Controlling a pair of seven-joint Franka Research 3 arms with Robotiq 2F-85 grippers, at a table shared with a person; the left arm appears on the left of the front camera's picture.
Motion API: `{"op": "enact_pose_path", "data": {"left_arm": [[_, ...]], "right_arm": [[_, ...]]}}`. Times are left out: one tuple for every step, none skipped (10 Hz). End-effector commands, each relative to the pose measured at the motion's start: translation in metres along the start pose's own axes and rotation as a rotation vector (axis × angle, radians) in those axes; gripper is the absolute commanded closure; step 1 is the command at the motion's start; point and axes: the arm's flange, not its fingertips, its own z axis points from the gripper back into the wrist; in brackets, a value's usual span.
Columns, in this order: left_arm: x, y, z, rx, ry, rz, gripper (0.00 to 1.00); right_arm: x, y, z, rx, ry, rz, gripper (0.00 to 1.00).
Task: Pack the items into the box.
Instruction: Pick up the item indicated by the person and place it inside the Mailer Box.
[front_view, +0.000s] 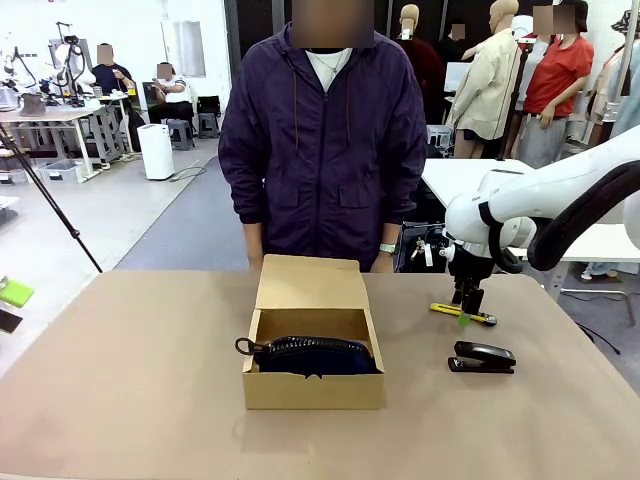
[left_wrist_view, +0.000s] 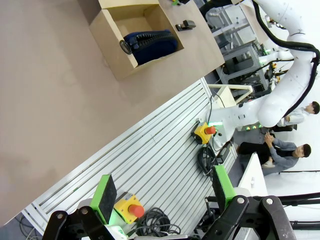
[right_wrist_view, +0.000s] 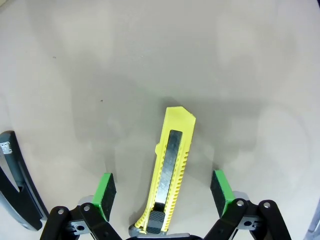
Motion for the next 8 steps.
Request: {"op": "enact_pose_path", "data": {"left_arm": [[-0.0025, 0.0026, 0.0014, 0.0, -0.001, -0.015, 0.0], [-0.0025, 0.0026, 0.0014, 0.0, -0.001, -0.015, 0.0], [-0.0025, 0.0026, 0.0014, 0.0, -0.001, -0.015, 0.0], [-0.0025, 0.0026, 0.0014, 0.0, -0.001, -0.015, 0.0], [-0.0025, 0.0026, 0.0014, 0.0, -0.001, -0.015, 0.0], [-0.0025, 0.0026, 0.0014, 0.0, -0.001, -0.015, 0.0], [-0.0025, 0.0026, 0.0014, 0.0, -0.001, -0.015, 0.0], [-0.0025, 0.0026, 0.0014, 0.0, -0.001, -0.015, 0.0]], "right_arm": [[-0.0002, -0.0081, 0.0016, 0.018, -0.022, 0.025, 0.0], [-0.001, -0.0083, 0.0012, 0.017, -0.021, 0.021, 0.0], [-0.0013, -0.0086, 0.0006, 0.021, -0.025, 0.019, 0.0], [-0.0012, -0.0089, 0.0001, 0.019, -0.021, 0.011, 0.0], [-0.0019, -0.0082, 0.0, 0.018, -0.014, 0.009, 0.33], [-0.0025, -0.0077, 0.0, 0.019, -0.011, 0.008, 0.88], [-0.0034, -0.0082, 0.0002, -0.002, -0.001, -0.012, 1.0], [-0.004, -0.0074, 0.0001, -0.02, 0.0, -0.018, 1.0]]}}
